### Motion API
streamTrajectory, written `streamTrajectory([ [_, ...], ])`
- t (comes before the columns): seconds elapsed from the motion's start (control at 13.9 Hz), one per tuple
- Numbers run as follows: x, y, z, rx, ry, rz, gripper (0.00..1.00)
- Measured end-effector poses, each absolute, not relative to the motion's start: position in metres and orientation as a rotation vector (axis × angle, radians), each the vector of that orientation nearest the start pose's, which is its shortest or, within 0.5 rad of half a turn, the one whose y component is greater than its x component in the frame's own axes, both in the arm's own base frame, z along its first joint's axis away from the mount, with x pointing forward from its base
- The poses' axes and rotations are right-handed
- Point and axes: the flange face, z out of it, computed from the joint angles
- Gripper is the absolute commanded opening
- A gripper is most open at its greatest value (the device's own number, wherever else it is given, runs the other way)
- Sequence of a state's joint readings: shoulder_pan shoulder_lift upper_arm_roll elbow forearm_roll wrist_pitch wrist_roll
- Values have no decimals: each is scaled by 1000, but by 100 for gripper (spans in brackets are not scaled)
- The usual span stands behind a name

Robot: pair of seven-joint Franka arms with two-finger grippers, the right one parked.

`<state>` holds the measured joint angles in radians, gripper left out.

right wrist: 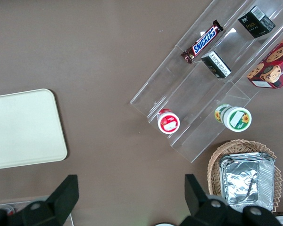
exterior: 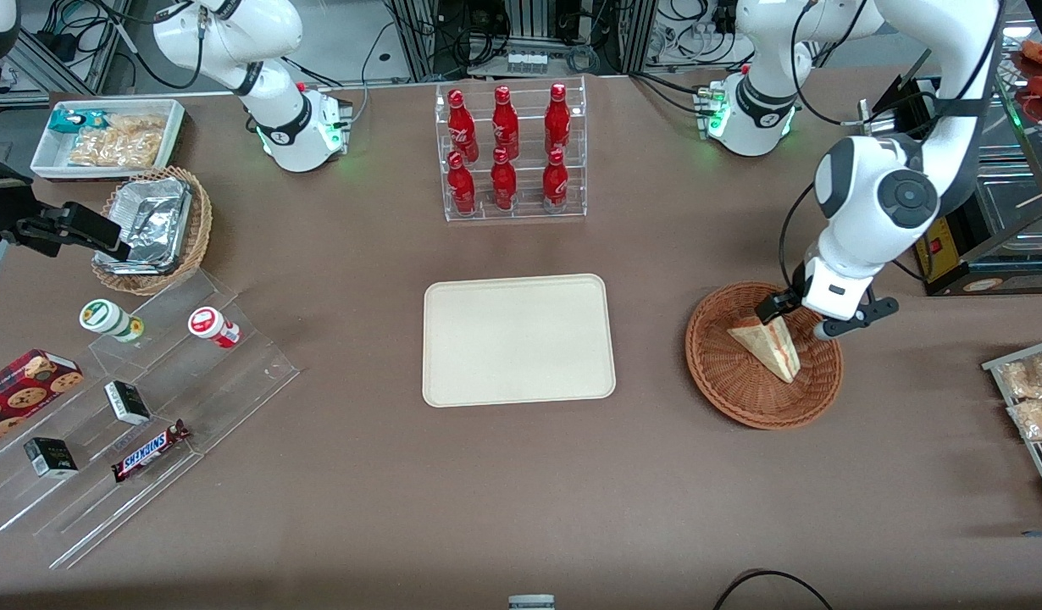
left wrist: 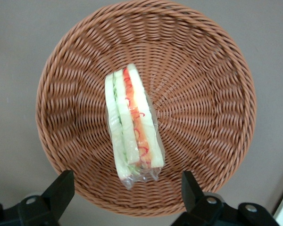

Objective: Place sandwich from basket to tray
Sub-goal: 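Lower the left gripper and close it on the wrapped sandwich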

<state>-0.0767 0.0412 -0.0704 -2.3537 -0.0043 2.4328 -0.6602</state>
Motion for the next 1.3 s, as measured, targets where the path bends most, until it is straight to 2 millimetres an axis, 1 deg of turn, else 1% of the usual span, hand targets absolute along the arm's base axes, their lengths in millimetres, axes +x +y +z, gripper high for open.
streamTrajectory([
  [0.07,502,-77,315,-3023,-940,-61,100],
  [0.14,502,-77,313,-2997,-1032,-68,100],
  [0.43,501,-75,306,-2894,-1296,-44,100],
  [0.58,502,-75,297,-2868,-1354,-37,100],
  [0.94,506,-75,268,-2855,-1372,-13,100],
  [1.01,508,-75,262,-2859,-1375,-25,97],
  [1.08,510,-75,256,-2864,-1379,-36,75],
  [1.15,511,-75,250,-2866,-1381,-39,44],
  [1.23,512,-75,245,-2864,-1385,-36,20],
  [1.3,513,-75,243,-2861,-1389,-33,14],
])
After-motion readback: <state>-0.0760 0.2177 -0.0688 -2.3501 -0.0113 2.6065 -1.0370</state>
